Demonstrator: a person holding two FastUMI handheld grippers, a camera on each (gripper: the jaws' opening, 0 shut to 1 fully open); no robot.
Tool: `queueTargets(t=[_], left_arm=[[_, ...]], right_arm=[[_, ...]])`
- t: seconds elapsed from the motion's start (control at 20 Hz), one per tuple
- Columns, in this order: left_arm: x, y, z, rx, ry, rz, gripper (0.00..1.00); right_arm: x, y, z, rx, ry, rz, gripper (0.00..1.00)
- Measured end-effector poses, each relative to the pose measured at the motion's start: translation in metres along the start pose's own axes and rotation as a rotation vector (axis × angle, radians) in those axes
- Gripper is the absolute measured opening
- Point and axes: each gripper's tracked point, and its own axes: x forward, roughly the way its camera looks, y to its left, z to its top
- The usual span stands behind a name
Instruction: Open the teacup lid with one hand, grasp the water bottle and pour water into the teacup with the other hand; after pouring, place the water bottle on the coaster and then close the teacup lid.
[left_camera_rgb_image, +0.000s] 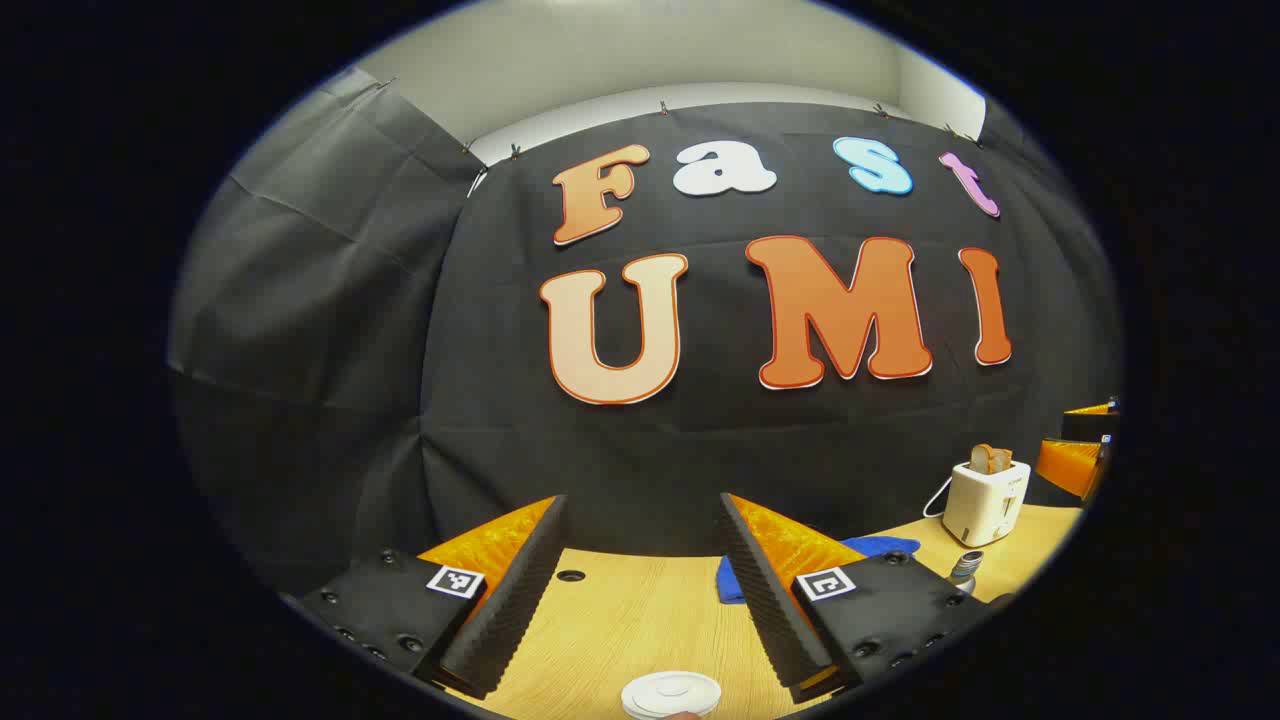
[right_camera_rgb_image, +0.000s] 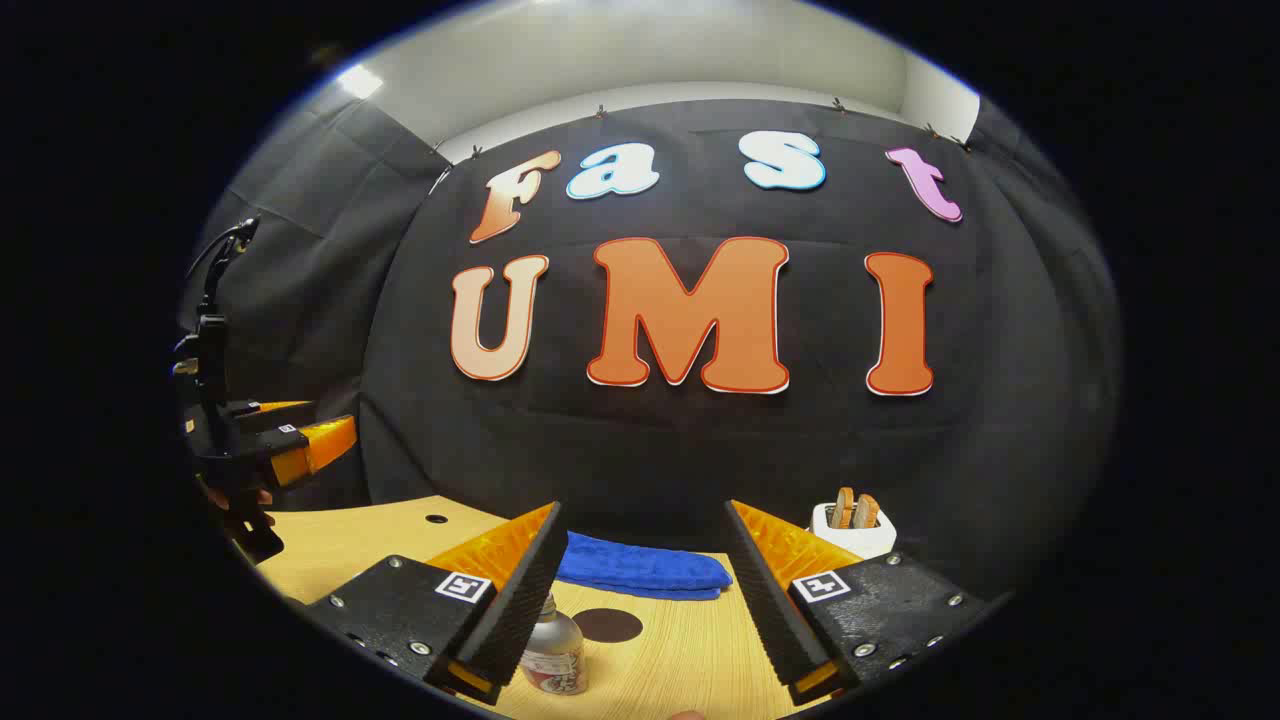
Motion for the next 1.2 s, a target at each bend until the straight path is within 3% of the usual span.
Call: queueTargets(t=[1.2], left_arm=[[-0.003,-0.005,-0.013,0.007,0.033,-0.017,0.98]], right_arm=[[0.001,0.002,-0.005,0.003,0.012,0.015,0.94]])
